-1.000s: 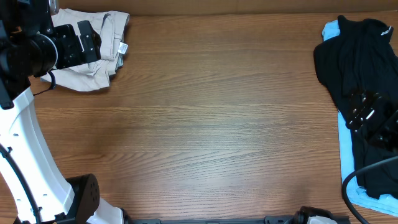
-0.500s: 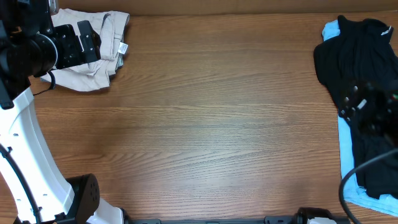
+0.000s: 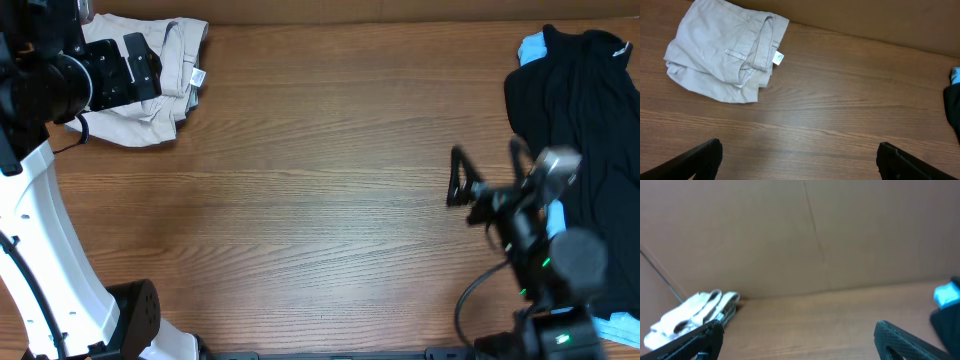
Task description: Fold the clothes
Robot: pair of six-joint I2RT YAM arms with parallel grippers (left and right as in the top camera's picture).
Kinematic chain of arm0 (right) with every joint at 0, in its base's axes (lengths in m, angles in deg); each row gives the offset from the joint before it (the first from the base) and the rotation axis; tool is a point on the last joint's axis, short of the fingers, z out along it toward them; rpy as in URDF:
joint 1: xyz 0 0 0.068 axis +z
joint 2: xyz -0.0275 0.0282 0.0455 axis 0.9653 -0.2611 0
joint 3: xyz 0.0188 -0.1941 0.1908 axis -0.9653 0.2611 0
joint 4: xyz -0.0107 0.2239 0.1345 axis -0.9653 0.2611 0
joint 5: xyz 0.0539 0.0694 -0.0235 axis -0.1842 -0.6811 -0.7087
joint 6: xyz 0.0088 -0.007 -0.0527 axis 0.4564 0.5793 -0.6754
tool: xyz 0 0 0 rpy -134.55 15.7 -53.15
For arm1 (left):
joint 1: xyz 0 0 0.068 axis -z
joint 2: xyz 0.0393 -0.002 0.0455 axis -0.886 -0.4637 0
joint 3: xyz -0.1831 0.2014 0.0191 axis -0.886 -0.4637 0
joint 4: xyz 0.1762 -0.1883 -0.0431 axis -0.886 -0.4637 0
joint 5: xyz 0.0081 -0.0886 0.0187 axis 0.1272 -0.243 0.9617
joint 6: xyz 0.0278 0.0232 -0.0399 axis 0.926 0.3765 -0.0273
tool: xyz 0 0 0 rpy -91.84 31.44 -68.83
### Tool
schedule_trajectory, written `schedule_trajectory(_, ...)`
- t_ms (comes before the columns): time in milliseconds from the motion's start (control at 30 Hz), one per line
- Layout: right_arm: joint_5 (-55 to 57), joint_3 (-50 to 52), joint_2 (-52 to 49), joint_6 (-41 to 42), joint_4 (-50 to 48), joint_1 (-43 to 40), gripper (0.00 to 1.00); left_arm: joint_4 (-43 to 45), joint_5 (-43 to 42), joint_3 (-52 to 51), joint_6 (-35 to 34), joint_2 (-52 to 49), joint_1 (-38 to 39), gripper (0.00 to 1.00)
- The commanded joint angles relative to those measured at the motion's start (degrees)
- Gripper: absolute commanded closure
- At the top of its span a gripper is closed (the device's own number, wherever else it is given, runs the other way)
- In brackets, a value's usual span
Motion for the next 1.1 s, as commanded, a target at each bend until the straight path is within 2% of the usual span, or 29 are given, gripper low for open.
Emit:
schedule_trajectory(0,0.81,10.54,7.80,3.30,-4.94,0.42,0.00,0.04,-0.02,0.44,-0.76,-0.24,-0.07,0.00)
schedule_trajectory(133,1.44,19.76,16.13,3.30,-7.10,0.68,0.00,0.04,-0.04,0.44,-0.76,-0.24,-0.07,0.00)
schedule_trajectory(333,2.47,27.52,25.24,3.28,-7.15,0.66,0.00,0.04,-0.04,0.44,-0.76,-0.24,-0.07,0.00)
schedule_trajectory(667,4.61,27.54,27.10,3.30,1.38,0.68,0.00,0.04,-0.04,0.44,-0.76,-0.24,-0.07,0.00)
schedule_trajectory(1067,4.20,27.54,28.72,3.06,1.44,0.66,0.00,0.04,-0.04,0.44,-0.76,-0.24,-0.07,0.00)
